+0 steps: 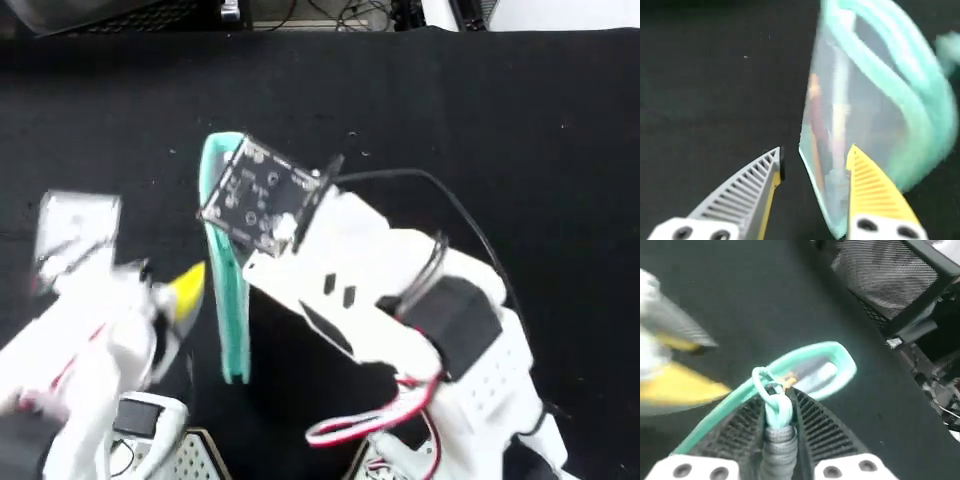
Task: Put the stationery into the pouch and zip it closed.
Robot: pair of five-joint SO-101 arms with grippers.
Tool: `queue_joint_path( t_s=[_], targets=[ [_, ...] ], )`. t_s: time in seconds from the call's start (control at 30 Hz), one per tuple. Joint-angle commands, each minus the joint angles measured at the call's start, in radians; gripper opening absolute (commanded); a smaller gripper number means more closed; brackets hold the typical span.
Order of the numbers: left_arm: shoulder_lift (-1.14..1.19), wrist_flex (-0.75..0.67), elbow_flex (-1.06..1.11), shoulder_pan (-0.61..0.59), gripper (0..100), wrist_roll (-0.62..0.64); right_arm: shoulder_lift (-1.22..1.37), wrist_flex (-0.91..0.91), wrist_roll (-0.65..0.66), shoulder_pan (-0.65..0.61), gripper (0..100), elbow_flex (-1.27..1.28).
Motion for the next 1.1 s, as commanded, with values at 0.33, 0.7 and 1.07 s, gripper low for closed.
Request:
queue_joint_path(
  t_s=[0.33,0.7,1.07],
  targets=[
    [-0.181,0.008,0.07,0.216,32,-0.015,0.038,-0.048,-0.003,0.017,1.2,-0.051],
    [-0.124,-0.273,0.278,0.265,32,0.069,0.031,-0.009,-0.003,0.02,1.2,-0.054],
    [-0.226,-0.325,0.364,-0.068,32,-0.061,-0.044,0.031,-0.002,0.015,1.2,-0.047]
  ],
)
